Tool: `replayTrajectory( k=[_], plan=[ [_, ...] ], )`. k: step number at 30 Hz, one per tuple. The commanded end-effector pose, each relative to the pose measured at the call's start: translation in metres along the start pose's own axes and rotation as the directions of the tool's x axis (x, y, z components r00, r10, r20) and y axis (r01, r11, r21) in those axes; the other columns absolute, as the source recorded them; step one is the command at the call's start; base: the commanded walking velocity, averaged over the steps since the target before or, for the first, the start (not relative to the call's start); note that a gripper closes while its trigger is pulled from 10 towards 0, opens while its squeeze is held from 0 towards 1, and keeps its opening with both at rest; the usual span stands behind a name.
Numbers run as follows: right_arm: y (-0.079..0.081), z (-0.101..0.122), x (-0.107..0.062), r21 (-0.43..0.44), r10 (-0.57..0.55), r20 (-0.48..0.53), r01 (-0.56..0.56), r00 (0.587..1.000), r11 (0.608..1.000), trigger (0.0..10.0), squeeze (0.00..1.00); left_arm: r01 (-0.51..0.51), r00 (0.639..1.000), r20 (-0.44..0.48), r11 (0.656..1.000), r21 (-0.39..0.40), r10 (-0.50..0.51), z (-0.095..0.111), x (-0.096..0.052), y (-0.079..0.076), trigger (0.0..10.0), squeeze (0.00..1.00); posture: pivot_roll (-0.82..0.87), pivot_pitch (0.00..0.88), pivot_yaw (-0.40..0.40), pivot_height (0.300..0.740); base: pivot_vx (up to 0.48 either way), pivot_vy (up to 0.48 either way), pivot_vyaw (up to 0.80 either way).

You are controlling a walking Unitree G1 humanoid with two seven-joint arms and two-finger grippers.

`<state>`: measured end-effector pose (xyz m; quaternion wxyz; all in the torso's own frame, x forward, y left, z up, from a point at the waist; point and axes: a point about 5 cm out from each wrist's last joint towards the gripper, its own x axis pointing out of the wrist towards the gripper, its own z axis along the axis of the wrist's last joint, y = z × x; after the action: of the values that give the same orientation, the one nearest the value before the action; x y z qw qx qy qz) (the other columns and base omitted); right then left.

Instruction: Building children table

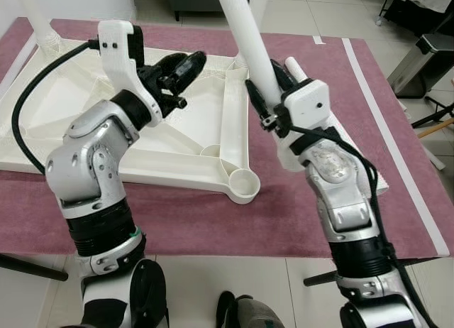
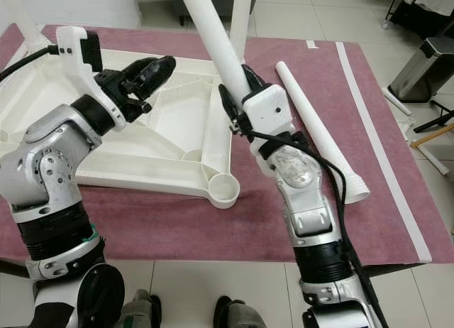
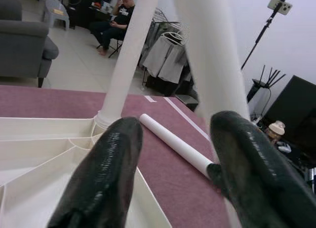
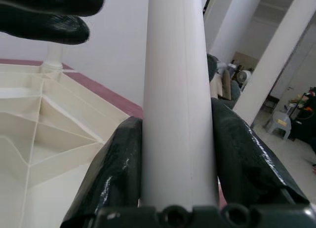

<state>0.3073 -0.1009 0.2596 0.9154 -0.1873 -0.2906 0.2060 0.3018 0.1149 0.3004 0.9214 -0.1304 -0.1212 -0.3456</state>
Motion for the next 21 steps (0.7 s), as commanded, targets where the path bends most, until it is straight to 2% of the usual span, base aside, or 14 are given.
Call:
replayTrajectory(
  k=[1,2,3,5,6,7,8,10,11,14,18,21],
  plan=[
    [0.001,0.006,0.003,-0.009,0.003,0.039,-0.002,0.999,1.000,10.0,0.00,0.175,0.984,0.028,0.985,0.016,-0.175,0.009,0.004,-0.017,10.0,1.00,0.11,0.140,0.006,0.740,0.000,0.000,0.00],
    [0.004,0.008,0.005,0.006,0.016,0.049,-0.016,0.999,1.000,10.0,0.00,0.199,0.980,0.016,0.980,0.021,-0.199,0.008,0.003,-0.018,10.0,1.00,0.11,0.141,0.008,0.740,0.000,0.000,0.00],
    [0.006,0.010,0.005,0.023,0.035,0.056,-0.036,0.998,0.999,10.0,0.00,0.289,0.957,0.024,0.957,0.009,-0.289,0.010,-0.002,-0.024,10.0,1.00,0.11,0.142,0.008,0.740,0.000,0.000,0.00],
    [0.006,0.010,0.005,0.023,0.035,0.056,-0.036,0.998,0.999,10.0,0.00,0.289,0.957,0.024,0.957,0.009,-0.289,0.010,-0.002,-0.024,10.0,1.00,0.11,0.142,0.008,0.740,0.000,0.000,0.00],
    [0.008,0.011,0.005,0.026,0.054,0.067,-0.056,0.996,0.998,10.0,0.00,0.390,0.920,0.050,0.921,-0.024,-0.388,0.014,-0.011,-0.030,10.0,0.00,0.12,0.144,0.010,0.740,0.000,0.000,0.00],
    [0.008,0.011,0.005,0.026,0.054,0.067,-0.056,0.996,0.998,10.0,0.00,0.390,0.920,0.050,0.921,-0.024,-0.388,0.014,-0.011,-0.030,10.0,0.00,0.12,0.144,0.010,0.740,0.000,0.000,0.00],
    [0.010,0.013,0.005,0.028,0.072,0.079,-0.075,0.994,0.997,10.0,0.00,0.446,0.894,0.061,0.894,-0.036,-0.443,0.018,-0.015,-0.033,10.0,0.00,0.12,0.144,0.011,0.740,0.000,0.000,0.00],
    [0.010,0.013,0.005,0.028,0.072,0.079,-0.075,0.994,0.997,10.0,0.00,0.446,0.894,0.061,0.894,-0.036,-0.443,0.018,-0.015,-0.033,10.0,0.00,0.12,0.144,0.011,0.740,0.000,0.000,0.00],
    [0.016,0.017,0.005,0.036,0.107,0.101,-0.112,0.989,0.993,10.0,0.00,0.479,0.876,0.091,0.876,-0.052,-0.473,0.026,-0.012,-0.033,10.0,0.00,0.12,0.142,0.013,0.740,0.000,0.000,0.00],
    [0.018,0.018,0.006,0.038,0.115,0.111,-0.120,0.987,0.992,10.0,0.00,0.490,0.869,0.112,0.869,-0.063,-0.482,0.029,-0.010,-0.035,10.0,0.00,0.12,0.142,0.013,0.740,0.000,0.000,0.00],
    [0.024,0.019,0.007,0.036,0.133,0.135,-0.139,0.982,0.990,10.0,0.00,0.481,0.875,0.097,0.875,-0.059,-0.475,0.028,-0.003,-0.038,10.0,0.00,0.12,0.139,0.015,0.740,0.000,0.000,0.00],
    [0.028,0.022,0.009,0.040,0.136,0.156,-0.144,0.978,0.989,10.0,0.00,0.431,0.902,0.061,0.901,-0.047,-0.428,0.023,0.004,-0.036,10.0,0.00,0.12,0.139,0.016,0.740,0.000,0.000,0.00]
  ],
)
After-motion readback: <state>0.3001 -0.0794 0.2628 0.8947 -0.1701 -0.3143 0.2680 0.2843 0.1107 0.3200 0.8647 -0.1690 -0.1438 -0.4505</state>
